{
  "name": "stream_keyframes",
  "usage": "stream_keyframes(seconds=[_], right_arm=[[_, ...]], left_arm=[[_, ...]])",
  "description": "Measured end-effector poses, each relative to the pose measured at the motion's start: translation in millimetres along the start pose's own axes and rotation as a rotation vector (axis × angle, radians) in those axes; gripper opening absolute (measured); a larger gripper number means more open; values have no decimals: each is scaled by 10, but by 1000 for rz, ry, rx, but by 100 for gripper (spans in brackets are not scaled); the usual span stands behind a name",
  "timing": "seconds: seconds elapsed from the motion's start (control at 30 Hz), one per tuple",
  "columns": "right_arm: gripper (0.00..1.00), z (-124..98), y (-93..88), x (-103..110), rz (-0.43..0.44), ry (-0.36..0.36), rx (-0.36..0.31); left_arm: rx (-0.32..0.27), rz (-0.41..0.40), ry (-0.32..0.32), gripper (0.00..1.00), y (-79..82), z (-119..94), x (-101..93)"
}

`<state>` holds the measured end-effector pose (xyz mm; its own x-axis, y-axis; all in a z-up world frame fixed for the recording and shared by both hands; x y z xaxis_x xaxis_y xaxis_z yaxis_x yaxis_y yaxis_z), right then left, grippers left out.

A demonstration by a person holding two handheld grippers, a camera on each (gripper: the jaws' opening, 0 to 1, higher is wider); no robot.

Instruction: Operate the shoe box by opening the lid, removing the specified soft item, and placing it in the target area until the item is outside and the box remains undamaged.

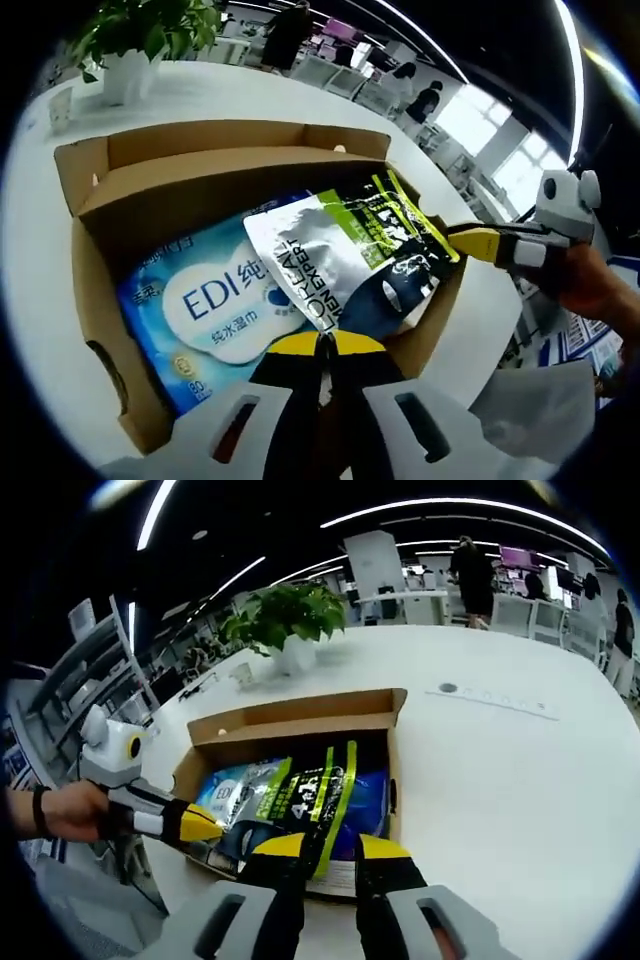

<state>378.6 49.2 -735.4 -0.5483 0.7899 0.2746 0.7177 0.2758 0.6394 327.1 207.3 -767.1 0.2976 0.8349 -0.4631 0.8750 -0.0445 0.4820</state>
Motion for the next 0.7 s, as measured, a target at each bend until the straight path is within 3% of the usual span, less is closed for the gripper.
stream_keyframes(seconds=[0.2, 0.4, 0.7], right_arm=[[13, 69, -54, 30, -15, 10, 26], [0, 81, -67, 54, -40, 13, 27], [0, 23, -40, 101, -35, 30, 8]], left_arm=[[0, -2, -1, 0, 1, 6, 8], [-8, -7, -2, 0, 4, 1, 9], [-24, -12, -12, 0, 19, -26, -19]])
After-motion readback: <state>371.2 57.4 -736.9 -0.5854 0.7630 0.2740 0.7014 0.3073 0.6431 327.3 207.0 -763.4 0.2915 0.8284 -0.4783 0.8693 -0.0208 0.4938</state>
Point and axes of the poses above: the point that each gripper's makers call its tool centre point, and the gripper's own axes: z roughly forward along the fingers, x roughly to its left, y roughly out of its top, the point moved 3 cm from there along -z, roughly backward along the fingers, and after that the axes turned 8 degrees about x, right-handed, at the moved point
